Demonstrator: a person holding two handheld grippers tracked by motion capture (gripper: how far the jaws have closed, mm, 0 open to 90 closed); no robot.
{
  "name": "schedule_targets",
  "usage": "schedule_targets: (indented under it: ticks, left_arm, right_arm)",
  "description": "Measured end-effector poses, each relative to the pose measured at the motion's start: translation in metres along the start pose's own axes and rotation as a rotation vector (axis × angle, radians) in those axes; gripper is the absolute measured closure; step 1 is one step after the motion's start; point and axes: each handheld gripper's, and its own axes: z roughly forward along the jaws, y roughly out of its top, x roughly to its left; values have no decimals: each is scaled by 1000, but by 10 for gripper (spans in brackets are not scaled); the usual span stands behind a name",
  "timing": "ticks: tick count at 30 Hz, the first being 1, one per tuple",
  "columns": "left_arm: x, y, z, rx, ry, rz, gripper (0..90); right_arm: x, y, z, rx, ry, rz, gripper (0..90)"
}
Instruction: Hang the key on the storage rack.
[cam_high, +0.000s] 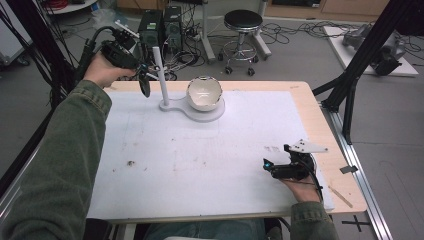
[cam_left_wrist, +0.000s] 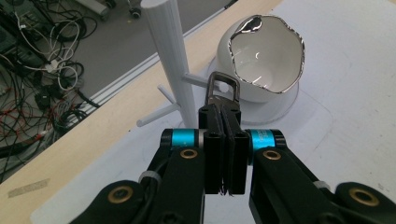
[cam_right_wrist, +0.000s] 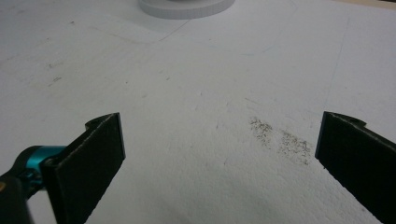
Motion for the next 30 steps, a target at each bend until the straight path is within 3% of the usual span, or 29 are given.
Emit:
schedule_targets:
  ticks: [2,10,14,16,25,28,30]
  left_arm:
    - [0,0,5,5,-20,2,878]
    - [2,-2,12,13,-27,-2,876]
    - [3,-3,12,41,-56,-9,866]
    - [3,-4,11,25,-93,-20,851]
    - [0,-4,8,-7,-148,-38,539]
    - [-3,-5,10,1,-113,-17,453]
    - [-5,-7,12,0,-115,-18,387]
  right_arm:
    - [0,0,-1,-3,-3,7,4]
    - [-1,-1,0,3,-4,9,4]
    - [-1,-1,0,9,-10,12,4]
    - [-1,-1,0,13,-11,10,4]
    - [0,0,-2,7,-21,14,4]
    - [-1,0,-1,7,-21,11,4]
    - [-1,0,-1,7,-20,11,4]
